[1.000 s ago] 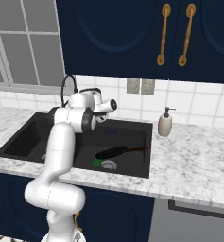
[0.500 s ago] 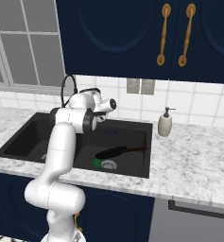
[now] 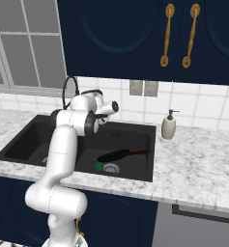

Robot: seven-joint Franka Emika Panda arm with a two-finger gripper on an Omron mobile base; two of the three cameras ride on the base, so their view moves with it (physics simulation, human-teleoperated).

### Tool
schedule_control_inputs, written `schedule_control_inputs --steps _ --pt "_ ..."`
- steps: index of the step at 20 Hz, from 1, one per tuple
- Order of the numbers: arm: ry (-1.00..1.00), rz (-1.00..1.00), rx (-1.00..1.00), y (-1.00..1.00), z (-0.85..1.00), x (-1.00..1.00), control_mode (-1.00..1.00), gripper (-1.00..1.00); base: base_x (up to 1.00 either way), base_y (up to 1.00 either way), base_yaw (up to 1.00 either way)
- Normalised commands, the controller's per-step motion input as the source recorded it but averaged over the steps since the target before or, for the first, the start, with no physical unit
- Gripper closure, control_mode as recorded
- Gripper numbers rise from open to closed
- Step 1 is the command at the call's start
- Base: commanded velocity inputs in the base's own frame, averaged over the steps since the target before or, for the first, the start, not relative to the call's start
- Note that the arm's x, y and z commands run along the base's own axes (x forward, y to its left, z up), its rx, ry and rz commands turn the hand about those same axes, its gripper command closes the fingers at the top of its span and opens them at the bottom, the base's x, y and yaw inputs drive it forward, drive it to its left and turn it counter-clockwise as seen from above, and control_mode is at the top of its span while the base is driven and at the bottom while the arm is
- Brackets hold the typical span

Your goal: Pick the pan and sponge and place them into the sink. Then turn on the water.

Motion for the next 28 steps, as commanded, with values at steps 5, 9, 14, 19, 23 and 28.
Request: schedule_control_inputs --steps 5,9,14,19,23,28 --pt "0.02 -0.10 0.21 0.00 -0.19 0.02 -1.00 1.00 0.00 0.00 0.00" --pt "0.13 -0.18 0.19 0.00 -0.10 0.12 -1.00 1.00 0.00 0.00 0.00" --pt "0.17 -0.20 0.16 -0.07 -0.17 0.21 -1.00 1.00 0.00 0.00 0.00" --pt "0.24 -0.14 0.15 -0.15 -0.39 0.39 -1.00 1.00 0.00 0.00 0.00" --pt "0.24 -0.10 0.16 -0.13 -0.48 0.43 -1.00 1.00 0.00 0.00 0.00" --pt "0.11 -0.03 0.01 -0.02 -0.30 0.15 -1.00 1.00 0.00 0.00 0.00"
